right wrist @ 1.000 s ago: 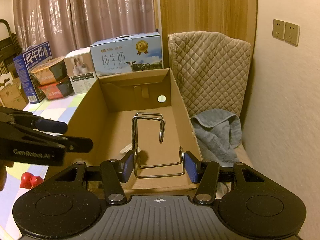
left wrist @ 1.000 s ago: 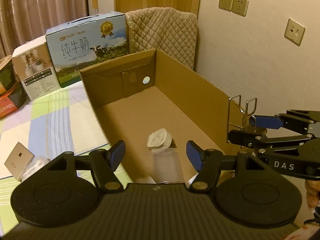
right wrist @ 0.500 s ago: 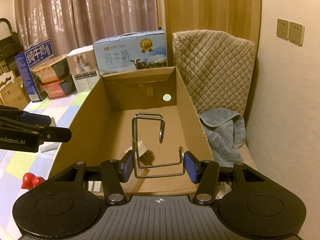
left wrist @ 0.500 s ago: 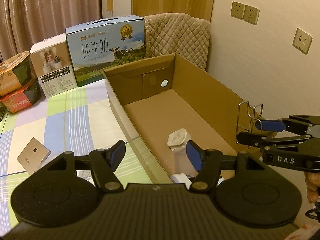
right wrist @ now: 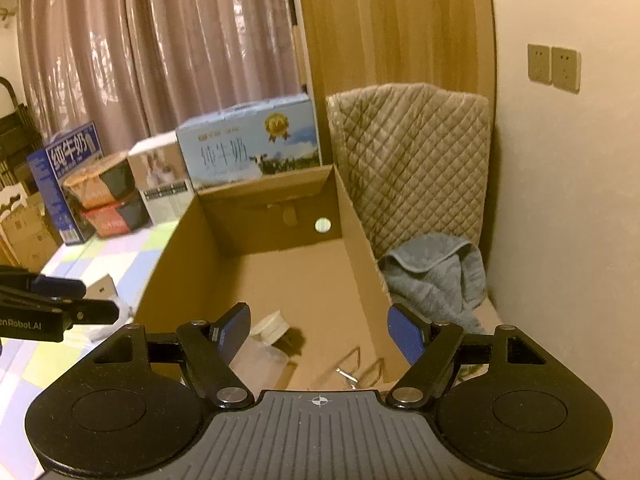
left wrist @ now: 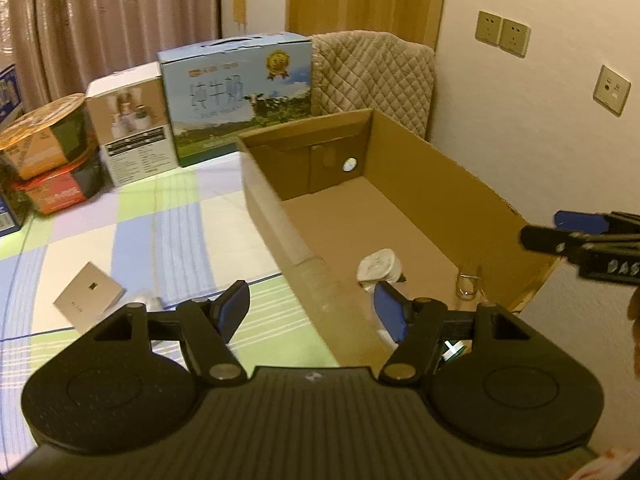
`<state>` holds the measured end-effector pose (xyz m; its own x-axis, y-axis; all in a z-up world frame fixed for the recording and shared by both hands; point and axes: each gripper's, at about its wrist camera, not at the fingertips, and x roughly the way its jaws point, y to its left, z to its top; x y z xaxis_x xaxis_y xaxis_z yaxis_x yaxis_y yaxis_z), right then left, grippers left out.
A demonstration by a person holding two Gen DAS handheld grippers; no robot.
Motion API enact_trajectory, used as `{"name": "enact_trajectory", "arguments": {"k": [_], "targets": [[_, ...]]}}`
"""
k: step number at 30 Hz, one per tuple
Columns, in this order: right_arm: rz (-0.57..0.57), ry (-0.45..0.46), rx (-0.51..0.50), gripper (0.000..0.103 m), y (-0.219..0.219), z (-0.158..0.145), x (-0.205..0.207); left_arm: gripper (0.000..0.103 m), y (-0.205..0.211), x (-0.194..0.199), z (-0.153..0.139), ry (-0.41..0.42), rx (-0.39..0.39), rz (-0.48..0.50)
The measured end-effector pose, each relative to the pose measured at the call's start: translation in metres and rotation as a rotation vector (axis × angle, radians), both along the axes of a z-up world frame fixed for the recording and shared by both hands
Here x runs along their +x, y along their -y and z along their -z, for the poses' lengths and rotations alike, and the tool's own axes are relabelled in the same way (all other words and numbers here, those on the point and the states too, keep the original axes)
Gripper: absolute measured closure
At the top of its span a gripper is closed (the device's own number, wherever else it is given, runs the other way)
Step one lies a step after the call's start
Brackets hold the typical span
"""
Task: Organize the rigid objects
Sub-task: 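Open the right gripper over the box to drop the wire holder, then move the left gripper to the red cat toy and close on it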
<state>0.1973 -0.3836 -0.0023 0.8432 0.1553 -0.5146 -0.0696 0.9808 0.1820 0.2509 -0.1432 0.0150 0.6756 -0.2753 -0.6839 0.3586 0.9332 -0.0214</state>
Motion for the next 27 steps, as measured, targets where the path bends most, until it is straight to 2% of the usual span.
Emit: {"name": "enact_trajectory", "arguments": {"k": [6, 17, 22, 27], "targets": [[-0.017, 0.033, -0.003, 0.029, -0.016, -0.023, -0.017, 0.035, -0.036, -0.018, -0.014, 0.022, 0.02, -0.054], [-0.131, 0.132, 0.022, 0.02, -0.083, -0.061, -0.059, 0.026, -0.122, -0.064, -0.048, 0.077, 0.048, -0.183], [-0.183, 0.138, 0.033, 0.017, -0.112, -0.06, -0.075, 0.023, -0.154, -0.085, -0.047, 0.074, 0.04, -0.24], [-0.231, 0.118, 0.048, 0.017, -0.14, -0.046, -0.085, 0.02, -0.177, -0.099, -0.032, 0.056, 0.037, -0.287]]}}
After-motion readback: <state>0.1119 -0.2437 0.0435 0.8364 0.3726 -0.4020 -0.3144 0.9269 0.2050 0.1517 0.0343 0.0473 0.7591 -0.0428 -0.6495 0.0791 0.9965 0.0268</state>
